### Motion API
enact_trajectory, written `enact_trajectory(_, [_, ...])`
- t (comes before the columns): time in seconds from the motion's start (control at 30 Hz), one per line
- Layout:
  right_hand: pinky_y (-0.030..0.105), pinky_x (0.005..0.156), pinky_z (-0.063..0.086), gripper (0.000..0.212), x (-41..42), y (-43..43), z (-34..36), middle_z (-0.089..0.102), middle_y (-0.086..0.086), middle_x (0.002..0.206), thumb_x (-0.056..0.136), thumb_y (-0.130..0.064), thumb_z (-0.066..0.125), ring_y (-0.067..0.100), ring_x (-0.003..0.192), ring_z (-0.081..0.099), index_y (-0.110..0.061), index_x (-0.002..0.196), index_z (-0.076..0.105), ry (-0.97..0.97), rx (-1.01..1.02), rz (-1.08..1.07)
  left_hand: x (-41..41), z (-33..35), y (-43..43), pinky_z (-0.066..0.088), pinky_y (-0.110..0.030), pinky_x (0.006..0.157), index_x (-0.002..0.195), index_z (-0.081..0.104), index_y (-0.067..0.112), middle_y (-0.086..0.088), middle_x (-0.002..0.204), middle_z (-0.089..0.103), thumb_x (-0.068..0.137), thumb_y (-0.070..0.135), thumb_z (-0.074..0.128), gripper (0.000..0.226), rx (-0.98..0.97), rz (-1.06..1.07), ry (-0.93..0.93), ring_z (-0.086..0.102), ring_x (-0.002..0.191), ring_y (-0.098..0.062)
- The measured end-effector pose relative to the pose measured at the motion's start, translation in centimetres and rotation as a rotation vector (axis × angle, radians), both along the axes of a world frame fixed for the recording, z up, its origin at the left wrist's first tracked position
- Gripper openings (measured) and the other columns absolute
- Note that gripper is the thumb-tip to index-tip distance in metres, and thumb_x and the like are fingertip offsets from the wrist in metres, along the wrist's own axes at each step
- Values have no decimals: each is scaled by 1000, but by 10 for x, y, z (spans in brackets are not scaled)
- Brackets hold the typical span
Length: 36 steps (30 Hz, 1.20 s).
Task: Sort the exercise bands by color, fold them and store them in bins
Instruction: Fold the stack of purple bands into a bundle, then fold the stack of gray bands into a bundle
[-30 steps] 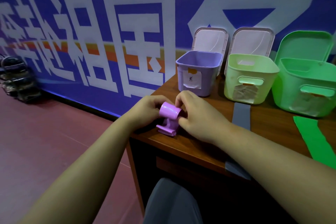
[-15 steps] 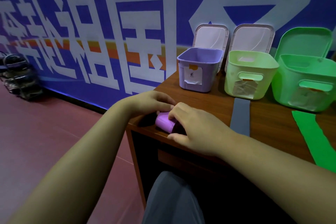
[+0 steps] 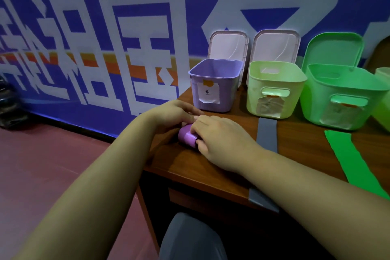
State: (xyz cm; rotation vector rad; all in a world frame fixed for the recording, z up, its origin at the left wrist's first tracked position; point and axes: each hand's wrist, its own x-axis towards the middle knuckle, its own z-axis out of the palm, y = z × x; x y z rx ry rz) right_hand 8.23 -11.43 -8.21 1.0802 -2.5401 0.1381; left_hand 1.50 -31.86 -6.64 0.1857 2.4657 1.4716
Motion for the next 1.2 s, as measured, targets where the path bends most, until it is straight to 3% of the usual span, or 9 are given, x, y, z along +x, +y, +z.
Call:
enact_trajectory(0.17, [37, 91, 49, 31, -39, 11, -3, 62, 0, 131, 101, -35, 57, 22, 112, 61, -24, 130, 59, -41, -11, -133, -39, -6, 24, 61, -40, 98, 122, 77, 21, -4, 126, 70, 99, 12, 70, 26, 58, 220, 126, 68, 114, -23])
enact_trajectory(0.37, [45, 96, 55, 45, -60, 19, -13, 58, -1, 140, 96, -36, 62, 26, 119, 61, -28, 138, 50, -254, -25, -157, -65, -29, 42, 58, -44, 100, 114, 79, 23, -1, 113, 72, 96, 30, 77, 20, -110, 433, 149, 65, 107, -22])
enact_trajectory(0.5, [45, 110, 49, 62, -57, 29, -15, 47, -1, 157, 99, -36, 63, 25, 135, 54, -26, 156, 42, -309, -31, -133, -62, -32, 42, 58, -35, 86, 99, 75, 29, 8, 96, 68, 94, 38, 78, 11, -173, 456, 243, 64, 97, -14])
enact_trajectory(0.6, [44, 120, 41, 70, -50, 45, -6, 34, -3, 169, 100, -34, 62, 24, 147, 45, -24, 164, 35, -313, -59, -112, -55, -24, 48, 58, -34, 82, 102, 73, 23, 4, 94, 69, 98, 40, 72, 17, -268, 443, 293, 64, 90, -13])
enact_trajectory(0.7, [42, 116, 45, 51, -43, 72, 11, 53, -4, 153, 103, -33, 58, 20, 138, 53, -25, 153, 52, -283, -72, -171, -42, -11, 62, 52, -29, 71, 99, 67, 21, 0, 92, 68, 104, 31, 62, 12, -396, 477, 435, 62, 82, -11])
enact_trajectory(0.8, [41, 103, 53, 31, -38, 106, 22, 68, -2, 127, 104, -31, 53, 20, 118, 62, -26, 129, 71, -278, -105, -346, -28, 1, 91, 54, -29, 71, 94, 69, 19, 1, 87, 69, 104, 24, 59, 15, -381, 334, 556, 65, 82, -12])
enact_trajectory(0.93, [40, 93, 57, 25, -38, 145, 18, 74, 3, 115, 99, -24, 54, 26, 108, 67, -26, 108, 77, -315, -192, -566, -19, 8, 147, 55, -32, 82, 103, 80, 20, 3, 98, 77, 98, 28, 68, 15, -461, -7, 460, 70, 90, -17])
enact_trajectory(1.07, [37, 94, 55, 24, -40, 172, 6, 75, 6, 120, 99, -27, 57, 30, 114, 67, -26, 115, 75, -377, -243, -660, -25, -5, 190, 49, -31, 83, 115, 76, 11, -13, 116, 74, 100, 34, 63, 30, -616, -117, 390, 67, 108, -30])
enact_trajectory(1.2, [37, 100, 54, 32, -46, 183, -4, 72, 4, 129, 102, -32, 58, 27, 120, 65, -24, 130, 71, -399, -245, -640, -33, -27, 200, 46, -35, 101, 116, 73, 11, -14, 123, 56, 101, 46, 61, 39, -671, -85, 378, 58, 113, -29])
